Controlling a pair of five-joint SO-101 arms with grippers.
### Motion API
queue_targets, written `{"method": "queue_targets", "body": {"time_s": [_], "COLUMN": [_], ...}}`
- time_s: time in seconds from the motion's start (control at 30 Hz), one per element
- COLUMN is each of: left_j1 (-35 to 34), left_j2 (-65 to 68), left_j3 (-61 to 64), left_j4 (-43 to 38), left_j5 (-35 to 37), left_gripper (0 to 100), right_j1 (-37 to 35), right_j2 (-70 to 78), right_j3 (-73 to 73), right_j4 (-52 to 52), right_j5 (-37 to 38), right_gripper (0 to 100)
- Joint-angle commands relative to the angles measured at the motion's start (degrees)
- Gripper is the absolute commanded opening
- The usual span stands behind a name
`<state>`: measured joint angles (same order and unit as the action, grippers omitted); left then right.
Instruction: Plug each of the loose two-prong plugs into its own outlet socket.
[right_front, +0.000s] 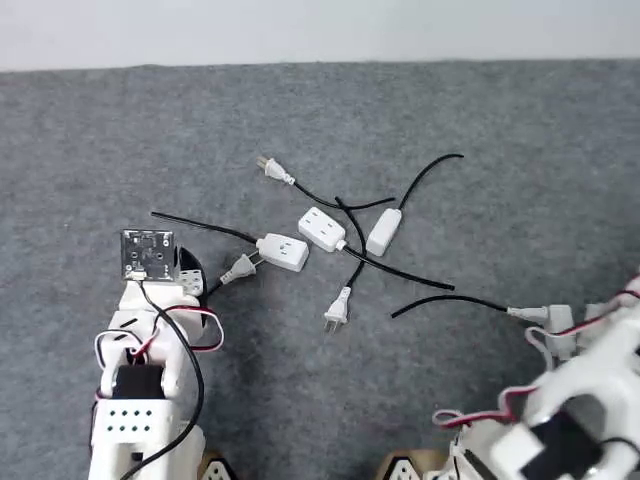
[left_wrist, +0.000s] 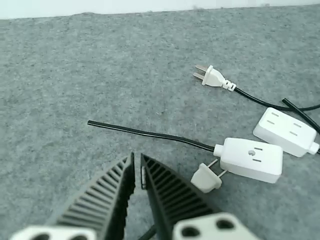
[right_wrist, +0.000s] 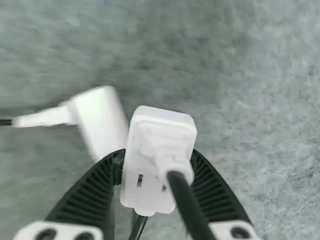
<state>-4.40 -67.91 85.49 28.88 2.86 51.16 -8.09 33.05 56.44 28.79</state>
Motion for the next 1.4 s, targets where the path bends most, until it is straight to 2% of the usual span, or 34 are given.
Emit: {"method": "queue_targets", "body": {"time_s": [0.0,0.13,0.33,0.43,0.53,0.67,0.83,0.97,1.13,1.37], "left_j1": [0.4,0.8,0.8,0.8,0.6,0.4,0.4,-1.1,-3.5,-9.1], "left_j2": [-1.0,-1.0,-1.0,-1.0,-1.0,-1.0,-1.0,-0.1,12.0,31.9], "left_j3": [-0.7,0.0,0.0,0.0,0.0,-0.4,-0.6,-2.3,-9.2,-21.9], "left_j4": [0.1,0.1,0.1,0.3,0.3,0.4,0.4,2.3,2.5,2.5], "left_j5": [-0.5,-0.8,-0.6,-0.5,-0.5,-0.5,-0.4,2.5,2.6,2.6], "left_gripper": [2,2,5,10,11,11,11,12,12,11], "right_j1": [5.1,7.7,7.2,6.1,5.5,1.6,-10.2,-24.2,-42.0,-56.3], "right_j2": [5.2,12.8,19.2,19.8,19.8,20.2,20.1,19.8,21.5,29.5], "right_j3": [-7.3,-15.5,-28.7,-36.0,-42.8,-51.9,-56.0,-56.4,-56.7,-56.9], "right_j4": [-2.8,-1.5,14.1,22.1,29.2,38.8,45.0,44.8,36.7,24.0], "right_j5": [0.9,0.9,3.7,4.5,4.2,-1.5,-12.9,-23.5,-35.4,-49.9], "right_gripper": [0.9,4.2,24.9,25.5,25.5,25.5,25.3,18.4,13.0,13.1]}}
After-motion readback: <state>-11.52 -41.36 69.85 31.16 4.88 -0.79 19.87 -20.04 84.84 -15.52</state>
